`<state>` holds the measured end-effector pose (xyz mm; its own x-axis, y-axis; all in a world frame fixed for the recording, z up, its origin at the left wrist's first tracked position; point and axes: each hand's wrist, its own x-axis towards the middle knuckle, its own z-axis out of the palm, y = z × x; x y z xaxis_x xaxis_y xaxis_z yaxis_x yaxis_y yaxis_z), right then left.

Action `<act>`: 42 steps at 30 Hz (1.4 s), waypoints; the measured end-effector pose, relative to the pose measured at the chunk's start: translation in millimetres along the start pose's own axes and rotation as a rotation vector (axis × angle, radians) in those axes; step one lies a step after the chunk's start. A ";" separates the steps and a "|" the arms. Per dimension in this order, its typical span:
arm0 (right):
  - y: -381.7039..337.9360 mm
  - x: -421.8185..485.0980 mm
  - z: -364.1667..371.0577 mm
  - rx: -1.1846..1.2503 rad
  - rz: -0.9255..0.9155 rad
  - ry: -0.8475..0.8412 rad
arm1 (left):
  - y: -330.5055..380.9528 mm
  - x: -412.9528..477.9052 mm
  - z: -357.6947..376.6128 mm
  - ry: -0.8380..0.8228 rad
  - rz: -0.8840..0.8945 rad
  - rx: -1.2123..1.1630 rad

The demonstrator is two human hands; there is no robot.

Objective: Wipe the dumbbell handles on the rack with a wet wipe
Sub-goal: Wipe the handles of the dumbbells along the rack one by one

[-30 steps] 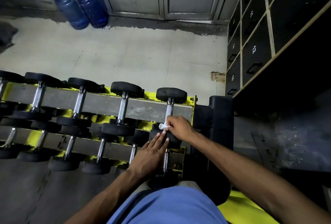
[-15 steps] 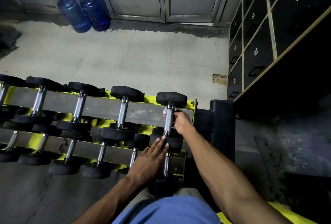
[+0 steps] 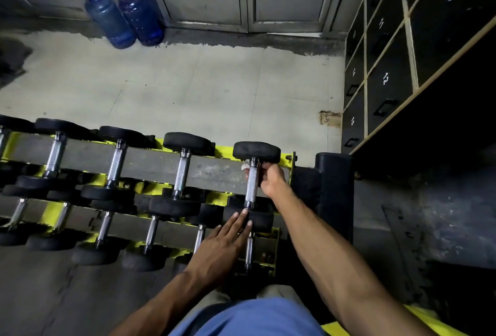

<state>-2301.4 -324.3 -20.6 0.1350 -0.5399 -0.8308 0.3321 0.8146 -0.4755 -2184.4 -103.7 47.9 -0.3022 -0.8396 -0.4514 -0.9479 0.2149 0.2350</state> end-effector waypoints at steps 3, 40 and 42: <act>11.7 -4.5 1.5 0.042 0.009 -0.016 | -1.5 0.5 -0.9 -0.021 0.002 0.006; -11.1 -73.2 38.8 -2.508 -0.487 -0.650 | 18.9 -7.7 3.1 0.040 -0.089 -0.050; -17.5 -67.4 36.7 -2.602 -0.682 -0.600 | 19.7 -7.1 3.4 0.047 -0.091 -0.053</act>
<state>-2282.0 -309.9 54.4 0.7041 -0.2927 -0.6470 -0.4458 -0.8914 -0.0818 -2201.3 -91.7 52.9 -0.2094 -0.8772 -0.4320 -0.9641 0.1113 0.2411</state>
